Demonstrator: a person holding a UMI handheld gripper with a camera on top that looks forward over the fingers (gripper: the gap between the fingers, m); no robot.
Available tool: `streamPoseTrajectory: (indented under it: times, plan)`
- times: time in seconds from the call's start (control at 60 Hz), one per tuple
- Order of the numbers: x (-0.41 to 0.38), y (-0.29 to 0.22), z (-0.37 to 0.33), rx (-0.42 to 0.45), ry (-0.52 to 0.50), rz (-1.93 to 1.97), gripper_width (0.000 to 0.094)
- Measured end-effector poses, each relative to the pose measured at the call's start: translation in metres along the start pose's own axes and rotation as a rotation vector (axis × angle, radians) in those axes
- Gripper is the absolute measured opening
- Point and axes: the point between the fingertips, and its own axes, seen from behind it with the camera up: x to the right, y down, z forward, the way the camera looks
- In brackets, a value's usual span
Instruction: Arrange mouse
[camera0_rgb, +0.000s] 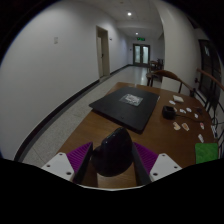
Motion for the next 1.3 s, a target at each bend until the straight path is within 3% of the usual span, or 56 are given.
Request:
streamPoseTrajectory:
  times: [0.35,0.433,0.517,0.667,0.767,0.967,1.1,1.2,1.3]
  plan:
    - [0.006,-0.009,0.023,0.000,0.007,0.041,0.0820]
    - [0.012,-0.017,0.023,0.050,0.030,0.047,0.0535]
    - [0.020,-0.020,0.021,0.073,0.062,0.003,0.0364]
    - [0.017,-0.020,0.016,0.101,0.043,-0.081,0.0258]
    - [0.015,-0.019,0.003,0.112,0.006,-0.110,0.0242]
    - [0.064,-0.091,-0.105,0.349,0.056,-0.156,0.0232]
    - [0.177,-0.131,-0.195,0.477,0.234,-0.177,0.0230]
    - [0.273,-0.088,-0.207,0.399,0.362,-0.142,0.0230]
    - [0.331,-0.010,-0.171,0.252,0.351,0.038,0.0231]
